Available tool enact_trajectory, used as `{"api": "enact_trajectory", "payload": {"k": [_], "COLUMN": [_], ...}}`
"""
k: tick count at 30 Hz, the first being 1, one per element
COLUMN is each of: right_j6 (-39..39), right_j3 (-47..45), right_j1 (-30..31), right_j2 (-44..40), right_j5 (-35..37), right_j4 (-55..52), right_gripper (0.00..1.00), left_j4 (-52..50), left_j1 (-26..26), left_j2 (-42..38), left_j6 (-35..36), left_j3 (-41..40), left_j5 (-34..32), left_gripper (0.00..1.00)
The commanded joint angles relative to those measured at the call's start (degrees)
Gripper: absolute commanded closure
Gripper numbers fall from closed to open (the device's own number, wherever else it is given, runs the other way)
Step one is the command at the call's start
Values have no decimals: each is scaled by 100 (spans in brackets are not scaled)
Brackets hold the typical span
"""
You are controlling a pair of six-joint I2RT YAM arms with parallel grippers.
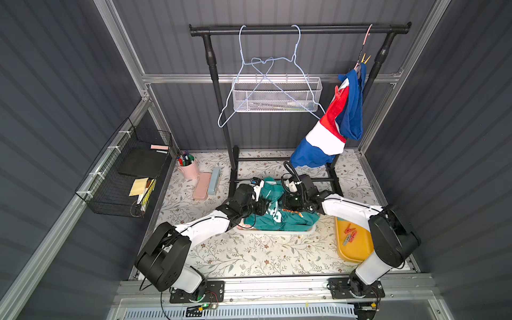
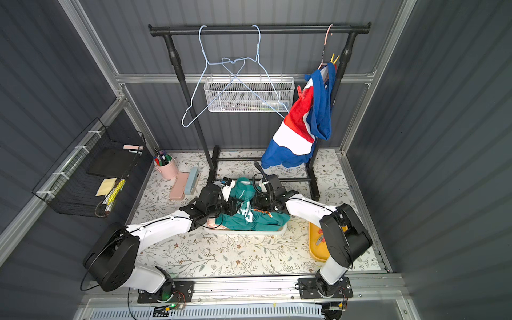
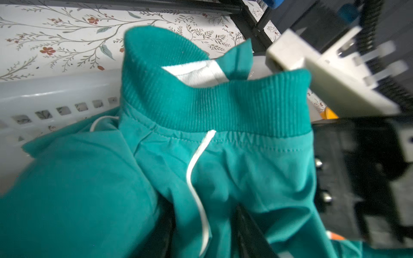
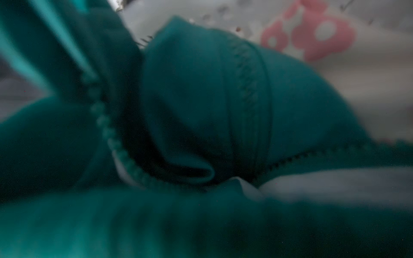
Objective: Remove the clothespins securing jackets to the hanger
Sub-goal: Adjust the jacket in the basket, then pick up the hanger from the clothesline.
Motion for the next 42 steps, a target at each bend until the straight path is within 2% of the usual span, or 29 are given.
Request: {"api": "enact_trajectory", "payload": {"k": [1, 3, 5, 7, 8, 11, 13, 16, 19, 21, 25, 30, 33, 42], "right_j6": [332, 256, 233, 333, 382, 362, 230, 118, -145, -352, -503, -981, -1377, -3529], "right_j3": [-504, -592, -659, -761, -852, -1088, -1083, -894, -598, -415, 313, 1004, 1632, 3222], "right_j1": [82, 265, 453, 536, 536, 544, 579, 578, 581, 580, 584, 600, 661, 846], "right_j2": [420, 515, 582, 610, 491, -315, -1073, -2121, -2993, -3267, -3706, -4176, -4206, -3671], "right_j5": [165, 551, 952, 1047, 1167, 1708, 2265, 3188, 3853, 4178, 4363, 4252, 4020, 5469], "right_j4": [939, 938, 929, 1073, 1128, 903, 300, -752, -1522, -1717, -2665, -2621, -2575, -1812], "right_gripper": [74, 72, 59, 55, 50, 33, 24, 12, 1, 1, 1, 1, 1, 1], "left_j4": [-59, -23, 55, 96, 77, -58, -231, -277, -259, -194, -167, -339, -351, -223], "left_j1": [-50, -50, -54, -59, -59, -59, -59, -50, -50, -42, -42, -42, -41, -41], "left_j2": [90, 199, 288, 352, 363, 211, -75, -432, -555, -523, -611, -842, -918, -985], "left_j6": [-153, -133, -133, -125, -104, -81, -89, -330, -367, -383, -242, -205, -62, 258], "left_j3": [-209, -219, -257, -262, -247, -181, -156, -112, 8, 47, 130, 294, 387, 472], "left_j5": [15, 49, 106, 146, 141, 81, 7, -173, -183, -158, -175, -166, -97, -53], "left_gripper": [57, 56, 56, 55, 55, 51, 45, 31, 21, 18, 13, 1, 1, 1]}}
